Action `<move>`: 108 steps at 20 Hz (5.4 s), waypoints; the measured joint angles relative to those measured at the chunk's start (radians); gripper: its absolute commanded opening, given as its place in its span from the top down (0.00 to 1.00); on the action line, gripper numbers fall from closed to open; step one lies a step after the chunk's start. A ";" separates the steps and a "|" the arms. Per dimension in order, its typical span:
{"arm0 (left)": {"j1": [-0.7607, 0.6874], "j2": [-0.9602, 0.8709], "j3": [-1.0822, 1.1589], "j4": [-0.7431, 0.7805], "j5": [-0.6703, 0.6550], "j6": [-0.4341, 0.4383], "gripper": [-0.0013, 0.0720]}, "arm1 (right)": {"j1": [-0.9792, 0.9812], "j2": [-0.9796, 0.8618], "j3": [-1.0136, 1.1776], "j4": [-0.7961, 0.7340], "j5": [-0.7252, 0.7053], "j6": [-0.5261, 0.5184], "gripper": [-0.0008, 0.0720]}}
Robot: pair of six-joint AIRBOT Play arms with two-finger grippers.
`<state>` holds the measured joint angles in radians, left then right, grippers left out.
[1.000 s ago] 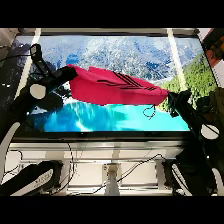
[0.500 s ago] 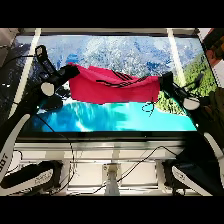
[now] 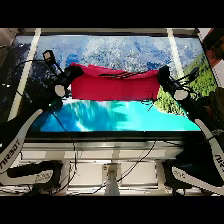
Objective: Fold the clothes and pants, and hang the long-sleeved shirts on hangers.
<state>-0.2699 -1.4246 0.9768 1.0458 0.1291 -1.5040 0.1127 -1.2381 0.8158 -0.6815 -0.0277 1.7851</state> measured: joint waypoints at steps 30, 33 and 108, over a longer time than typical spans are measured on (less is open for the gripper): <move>-0.098 -0.206 0.117 0.001 0.201 0.001 0.79 | -0.081 -0.095 -0.027 0.031 -0.089 0.011 0.63; -0.098 -0.218 0.117 0.001 0.204 0.001 0.74 | -0.079 -0.106 -0.016 0.016 -0.094 0.009 0.31; 0.198 -0.386 0.437 -0.465 -0.940 0.566 0.97 | -0.307 -0.034 0.063 -0.154 0.647 -0.303 0.97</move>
<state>-0.0719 -1.8107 1.4139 0.5812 -0.8108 -0.9375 -0.1944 -1.2720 0.8783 -0.8360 0.6189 1.4822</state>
